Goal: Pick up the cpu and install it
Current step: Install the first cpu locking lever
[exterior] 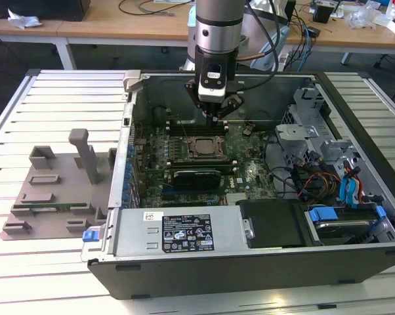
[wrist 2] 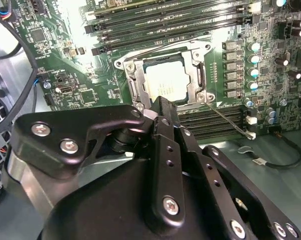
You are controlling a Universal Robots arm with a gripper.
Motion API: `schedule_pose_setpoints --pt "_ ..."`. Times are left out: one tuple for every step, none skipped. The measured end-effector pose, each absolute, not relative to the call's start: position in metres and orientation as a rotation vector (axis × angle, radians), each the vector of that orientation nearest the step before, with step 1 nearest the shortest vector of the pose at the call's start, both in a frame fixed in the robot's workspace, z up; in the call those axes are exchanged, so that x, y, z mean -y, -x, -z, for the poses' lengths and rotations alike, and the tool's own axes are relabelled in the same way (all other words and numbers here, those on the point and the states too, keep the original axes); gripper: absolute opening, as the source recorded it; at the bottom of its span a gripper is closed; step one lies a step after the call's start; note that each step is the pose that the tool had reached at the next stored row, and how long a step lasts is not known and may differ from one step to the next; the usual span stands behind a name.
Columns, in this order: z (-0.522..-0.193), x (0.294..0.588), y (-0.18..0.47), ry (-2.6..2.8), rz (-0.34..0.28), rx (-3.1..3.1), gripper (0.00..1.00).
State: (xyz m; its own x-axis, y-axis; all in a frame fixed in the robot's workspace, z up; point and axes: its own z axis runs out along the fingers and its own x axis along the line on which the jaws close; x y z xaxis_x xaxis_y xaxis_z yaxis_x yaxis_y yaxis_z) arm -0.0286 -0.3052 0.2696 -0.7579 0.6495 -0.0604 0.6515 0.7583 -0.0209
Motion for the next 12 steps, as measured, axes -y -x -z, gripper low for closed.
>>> schedule_pose_setpoints --pt "-0.2696 0.3052 0.0286 -1.064 0.062 -2.902 0.11" --pt "-0.2697 0.3052 0.0286 -1.054 0.062 -2.906 0.11" --pt "-0.2697 0.3052 0.0286 -1.045 0.062 -2.909 0.11" --pt "-0.2697 0.3052 0.0286 -1.039 0.062 -2.911 0.11" --pt "-0.2697 0.3052 0.0286 -1.03 0.062 -2.914 0.11" --pt "-0.2697 0.3052 0.0286 -1.02 0.062 -2.918 0.11" --pt "-0.2697 0.3052 0.0286 -1.012 0.061 -2.92 0.11" --pt "-0.2696 0.3052 0.0286 -1.007 0.061 -2.922 0.11" --pt "-0.2697 0.3052 0.0286 -0.996 0.061 -2.925 0.11" --pt "-0.2697 0.3052 0.0286 -0.985 0.061 -2.929 0.11" --pt "-0.2697 0.3052 0.0286 -0.976 0.061 -2.932 0.11" --pt "-0.2697 0.3052 0.0286 -0.969 0.06 -2.934 0.11"
